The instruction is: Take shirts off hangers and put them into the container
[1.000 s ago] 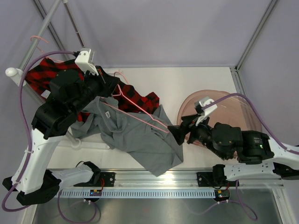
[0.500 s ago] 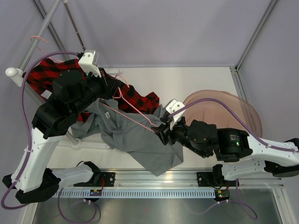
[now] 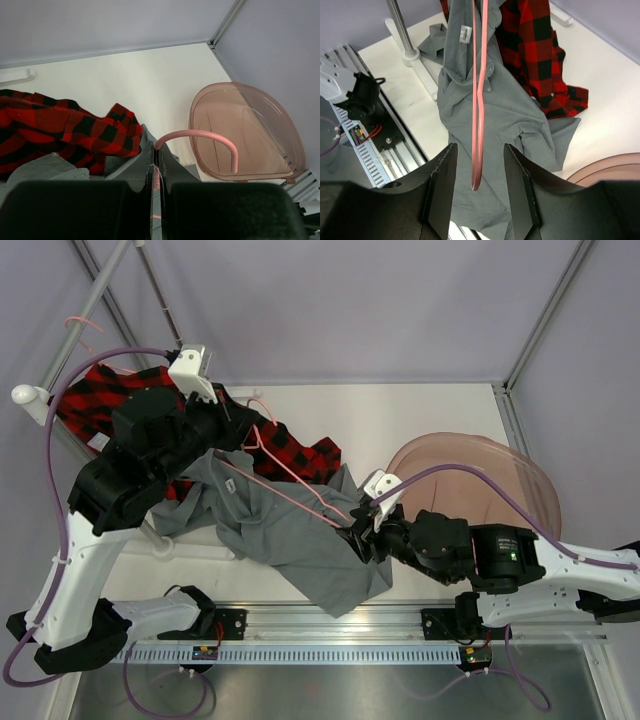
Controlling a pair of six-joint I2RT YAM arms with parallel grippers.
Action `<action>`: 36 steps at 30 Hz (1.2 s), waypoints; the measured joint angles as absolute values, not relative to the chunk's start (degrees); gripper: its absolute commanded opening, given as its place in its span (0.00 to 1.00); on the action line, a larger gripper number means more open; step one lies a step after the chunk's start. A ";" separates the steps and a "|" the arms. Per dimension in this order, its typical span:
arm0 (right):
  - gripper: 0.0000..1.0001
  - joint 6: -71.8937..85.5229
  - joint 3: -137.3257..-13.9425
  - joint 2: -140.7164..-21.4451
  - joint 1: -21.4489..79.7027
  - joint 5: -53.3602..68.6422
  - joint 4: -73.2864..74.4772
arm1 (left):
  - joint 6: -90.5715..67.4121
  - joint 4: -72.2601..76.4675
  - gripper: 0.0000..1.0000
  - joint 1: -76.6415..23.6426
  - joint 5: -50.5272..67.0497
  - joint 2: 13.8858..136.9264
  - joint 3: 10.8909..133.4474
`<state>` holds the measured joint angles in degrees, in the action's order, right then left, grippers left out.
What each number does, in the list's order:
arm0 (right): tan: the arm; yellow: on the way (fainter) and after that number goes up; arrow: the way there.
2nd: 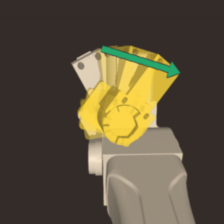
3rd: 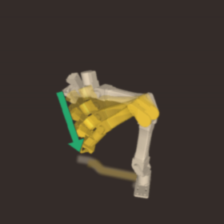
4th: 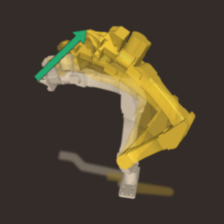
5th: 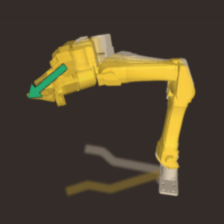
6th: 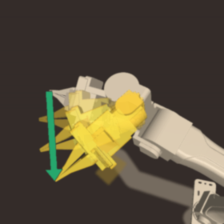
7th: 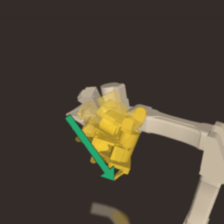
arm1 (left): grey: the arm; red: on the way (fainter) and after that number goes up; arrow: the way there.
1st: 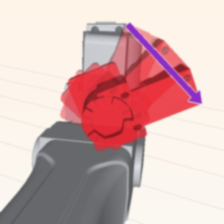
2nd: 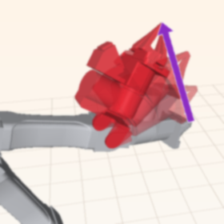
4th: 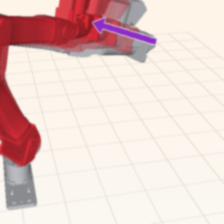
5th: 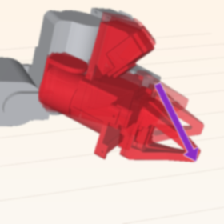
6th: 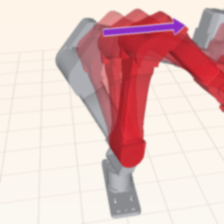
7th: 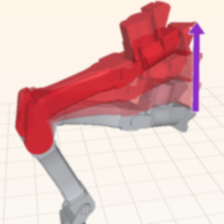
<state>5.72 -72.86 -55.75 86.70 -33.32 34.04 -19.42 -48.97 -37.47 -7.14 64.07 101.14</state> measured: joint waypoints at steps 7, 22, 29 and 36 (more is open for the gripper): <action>0.00 7.16 -70.43 -56.23 86.67 -32.97 32.93 | -19.40 -49.82 0.00 -37.47 -7.11 64.10 101.93; 0.00 9.85 -72.75 -52.77 86.63 -37.85 38.35 | -21.78 -46.76 0.94 -37.63 -6.92 47.33 85.08; 0.00 11.55 -78.98 -47.16 86.63 -35.55 43.03 | -30.85 -45.36 0.92 -37.63 -17.56 38.54 67.24; 0.00 11.92 -81.95 -45.74 86.63 -33.85 44.73 | -38.61 -45.06 0.93 -37.63 -24.60 43.09 55.40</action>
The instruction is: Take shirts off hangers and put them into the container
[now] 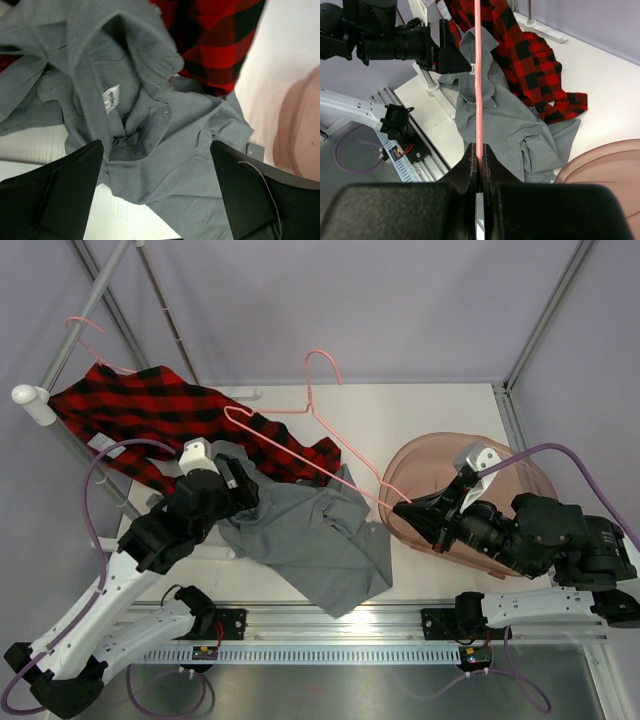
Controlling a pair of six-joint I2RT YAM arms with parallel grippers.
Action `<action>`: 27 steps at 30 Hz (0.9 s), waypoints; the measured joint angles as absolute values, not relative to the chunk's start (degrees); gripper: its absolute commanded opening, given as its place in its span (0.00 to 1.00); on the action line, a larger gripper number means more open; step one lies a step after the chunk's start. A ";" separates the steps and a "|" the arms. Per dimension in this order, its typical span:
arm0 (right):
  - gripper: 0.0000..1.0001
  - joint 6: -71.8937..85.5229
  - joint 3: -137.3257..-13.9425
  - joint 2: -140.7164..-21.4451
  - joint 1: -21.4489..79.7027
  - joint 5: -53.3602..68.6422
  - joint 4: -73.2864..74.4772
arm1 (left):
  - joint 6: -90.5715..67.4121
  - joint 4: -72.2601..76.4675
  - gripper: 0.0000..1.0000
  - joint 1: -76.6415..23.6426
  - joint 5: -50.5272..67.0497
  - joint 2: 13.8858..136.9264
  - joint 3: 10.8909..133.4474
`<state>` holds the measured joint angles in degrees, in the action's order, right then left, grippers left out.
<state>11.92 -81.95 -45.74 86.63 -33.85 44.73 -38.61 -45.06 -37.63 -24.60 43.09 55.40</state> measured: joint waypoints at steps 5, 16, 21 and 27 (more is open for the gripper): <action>0.00 11.46 -83.79 -45.63 86.63 -30.39 47.40 | -45.63 -44.64 0.94 -37.63 -30.02 43.72 51.86; 0.00 5.93 -92.53 -55.88 86.63 -13.89 44.66 | -57.45 -46.59 0.95 -37.63 -38.15 43.42 47.31; 0.00 3.40 -93.58 -61.45 86.63 -12.14 43.99 | -58.98 -43.09 0.91 -37.63 -39.75 45.04 41.91; 0.00 0.73 -96.82 -63.72 85.08 -10.17 43.57 | -58.72 -31.53 0.52 -37.63 -40.80 47.03 32.53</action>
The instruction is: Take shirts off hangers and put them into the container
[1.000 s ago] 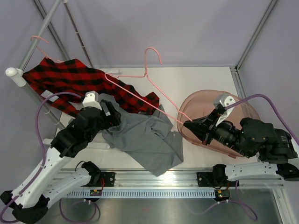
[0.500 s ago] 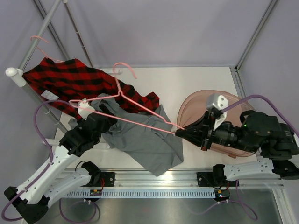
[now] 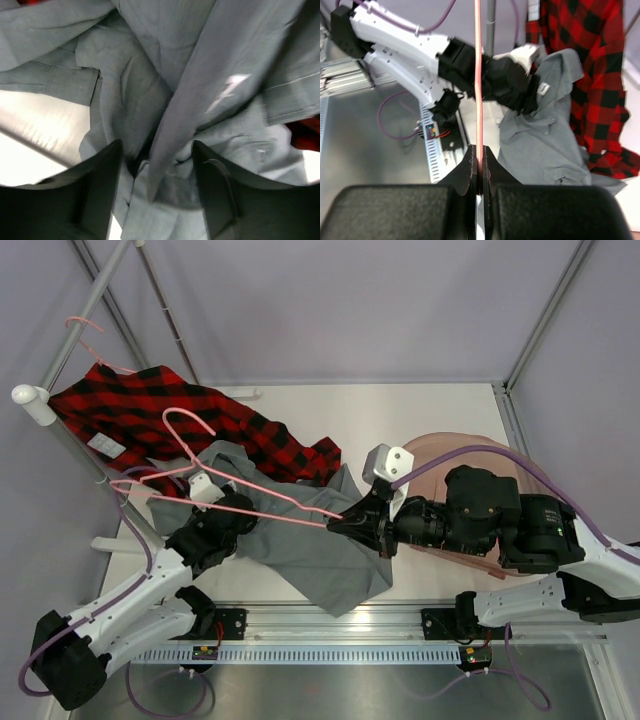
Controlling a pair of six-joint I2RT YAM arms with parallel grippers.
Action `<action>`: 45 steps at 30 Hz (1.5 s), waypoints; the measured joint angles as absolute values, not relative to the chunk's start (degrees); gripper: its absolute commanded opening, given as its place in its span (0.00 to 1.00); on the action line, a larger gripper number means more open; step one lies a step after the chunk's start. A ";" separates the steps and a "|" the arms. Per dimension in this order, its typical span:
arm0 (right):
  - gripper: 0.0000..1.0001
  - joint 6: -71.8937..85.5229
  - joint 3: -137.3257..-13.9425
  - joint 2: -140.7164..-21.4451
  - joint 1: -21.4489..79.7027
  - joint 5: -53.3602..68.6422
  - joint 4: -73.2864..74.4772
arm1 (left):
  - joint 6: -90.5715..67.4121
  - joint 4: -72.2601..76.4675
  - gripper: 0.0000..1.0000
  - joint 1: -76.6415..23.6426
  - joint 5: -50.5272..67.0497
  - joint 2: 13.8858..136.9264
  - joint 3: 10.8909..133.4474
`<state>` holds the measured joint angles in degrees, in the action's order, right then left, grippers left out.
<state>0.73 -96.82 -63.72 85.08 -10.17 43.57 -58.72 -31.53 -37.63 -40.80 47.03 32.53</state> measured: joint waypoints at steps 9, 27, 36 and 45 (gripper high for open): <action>0.00 -1.50 -98.00 -66.02 80.34 -9.34 41.45 | -55.92 -18.63 0.00 -36.69 -40.47 54.33 28.86; 0.00 -3.33 -99.59 -62.22 77.89 -14.37 44.51 | -54.28 -20.03 0.00 -35.75 -35.40 41.87 26.24; 0.00 -6.35 -109.80 -85.12 68.51 -3.18 39.81 | -55.18 -22.90 0.00 -39.92 -31.68 35.88 25.63; 0.00 -6.44 -131.55 -102.59 65.56 7.60 42.17 | -55.16 -24.56 0.00 -40.86 -30.30 33.80 25.65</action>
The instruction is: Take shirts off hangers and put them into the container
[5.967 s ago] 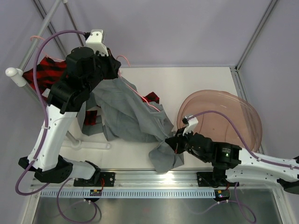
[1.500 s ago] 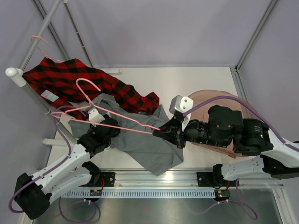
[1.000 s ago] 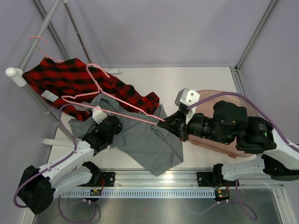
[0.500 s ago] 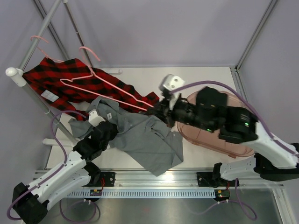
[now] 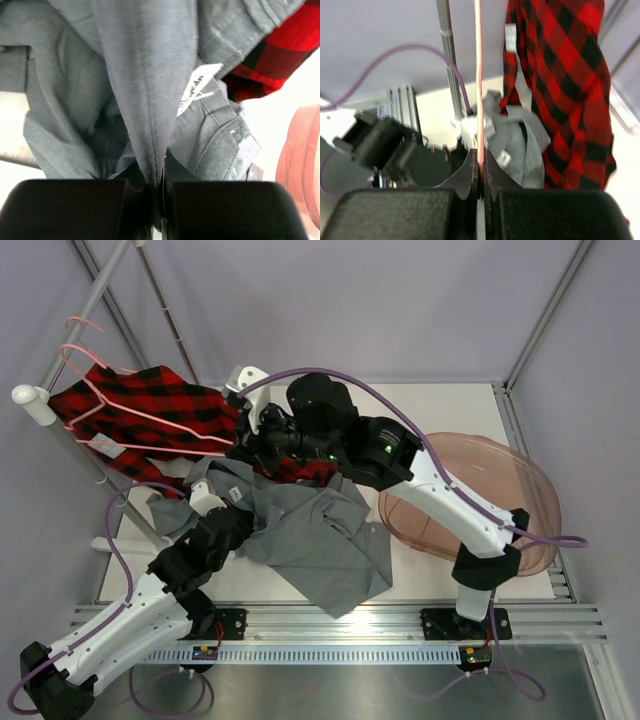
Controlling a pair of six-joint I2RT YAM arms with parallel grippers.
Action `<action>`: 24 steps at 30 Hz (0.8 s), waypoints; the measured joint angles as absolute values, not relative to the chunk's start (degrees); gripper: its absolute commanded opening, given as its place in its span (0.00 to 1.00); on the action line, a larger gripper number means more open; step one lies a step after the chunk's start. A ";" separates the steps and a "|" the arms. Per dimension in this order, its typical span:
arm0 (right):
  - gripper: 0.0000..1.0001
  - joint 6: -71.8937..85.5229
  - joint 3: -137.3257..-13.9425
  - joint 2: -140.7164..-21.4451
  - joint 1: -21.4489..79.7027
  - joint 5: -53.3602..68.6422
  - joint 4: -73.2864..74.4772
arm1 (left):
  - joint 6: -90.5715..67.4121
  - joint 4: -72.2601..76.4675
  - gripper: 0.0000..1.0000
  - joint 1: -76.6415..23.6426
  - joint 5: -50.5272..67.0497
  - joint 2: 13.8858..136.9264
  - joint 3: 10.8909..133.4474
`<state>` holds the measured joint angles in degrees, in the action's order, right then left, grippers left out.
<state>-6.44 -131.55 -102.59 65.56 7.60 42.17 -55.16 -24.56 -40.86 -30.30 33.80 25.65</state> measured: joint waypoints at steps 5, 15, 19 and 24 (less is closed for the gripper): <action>0.00 -5.74 -141.69 -111.59 64.66 11.31 41.78 | -55.11 -25.41 0.00 -42.39 -29.91 31.59 25.69; 0.00 -4.89 -136.84 -115.83 62.26 14.37 40.25 | -54.17 -27.97 0.00 -42.74 -29.98 28.60 26.33; 0.00 -4.54 -139.22 -118.39 61.89 16.29 39.66 | -53.91 -27.97 0.00 -42.74 -29.95 28.62 26.33; 0.00 -3.90 -150.17 -125.99 61.43 19.07 40.12 | -53.91 -27.94 0.00 -42.74 -29.93 28.47 26.33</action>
<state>-3.90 -150.17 -125.99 61.43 19.07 40.12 -53.91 -27.94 -42.74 -29.93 28.47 26.33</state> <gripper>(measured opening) 0.036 0.017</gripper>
